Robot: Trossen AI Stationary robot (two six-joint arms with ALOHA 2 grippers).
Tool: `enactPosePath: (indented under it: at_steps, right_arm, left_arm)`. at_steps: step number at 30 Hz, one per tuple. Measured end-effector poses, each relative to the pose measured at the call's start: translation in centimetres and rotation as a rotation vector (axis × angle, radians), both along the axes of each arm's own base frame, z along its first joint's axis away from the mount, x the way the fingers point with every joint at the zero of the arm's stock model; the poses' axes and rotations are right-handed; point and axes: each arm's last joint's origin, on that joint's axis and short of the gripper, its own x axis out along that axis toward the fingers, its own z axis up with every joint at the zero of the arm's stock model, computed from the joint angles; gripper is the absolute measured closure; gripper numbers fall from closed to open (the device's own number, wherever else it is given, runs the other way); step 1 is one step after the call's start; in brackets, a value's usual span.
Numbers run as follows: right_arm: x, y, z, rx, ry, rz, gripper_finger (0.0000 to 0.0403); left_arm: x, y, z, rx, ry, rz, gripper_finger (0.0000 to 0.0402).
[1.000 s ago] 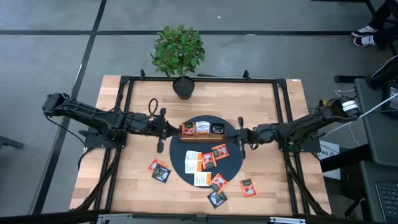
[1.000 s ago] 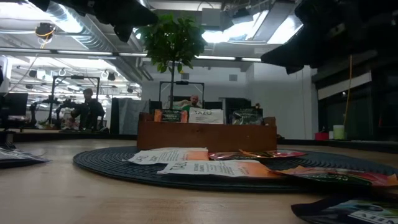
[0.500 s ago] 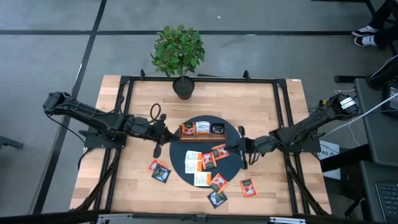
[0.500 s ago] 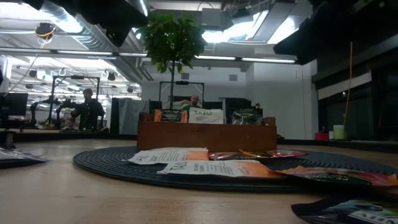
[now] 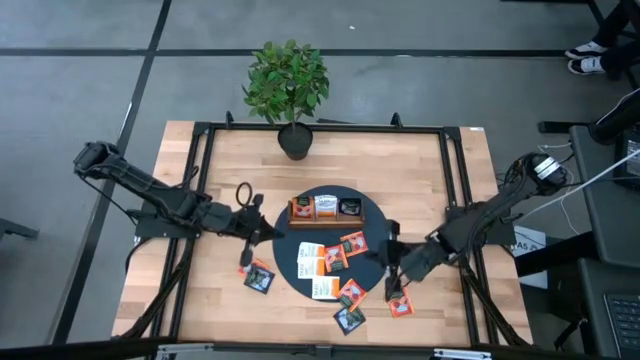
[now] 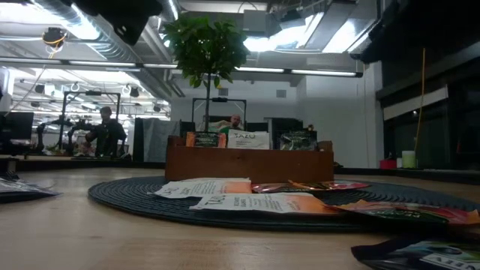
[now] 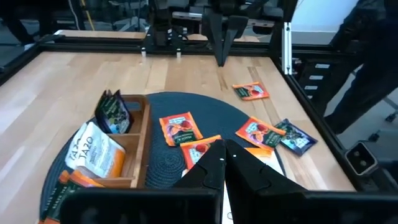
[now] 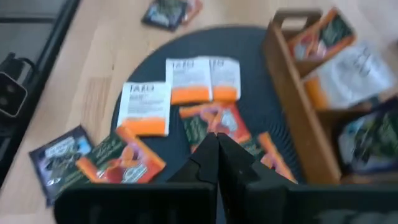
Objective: Pick & Place Tea
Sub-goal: Put the white tea bag into the middle of the wooden organizer
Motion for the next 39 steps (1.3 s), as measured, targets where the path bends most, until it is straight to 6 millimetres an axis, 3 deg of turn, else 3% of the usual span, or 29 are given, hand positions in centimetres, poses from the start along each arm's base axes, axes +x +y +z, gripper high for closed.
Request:
enactPosePath:
  at_steps: [11, 21, 39]
  right_arm:
    - [1.4, 2.9, 1.2, 0.022, 0.135, -0.028, 0.0395]
    - [2.2, 3.2, -2.0, -0.292, 0.245, 0.097, 0.0396]
    - [3.2, 2.6, -2.3, -0.301, 0.237, 0.083, 0.0387]
  left_arm:
    - [-0.2, -0.4, -0.2, 0.01, 0.022, -0.024, 0.0397]
    - [-0.3, -0.4, -0.3, 0.011, 0.027, -0.024, 0.0393]
    - [-0.3, -0.4, -0.3, 0.012, 0.027, -0.02, 0.0395]
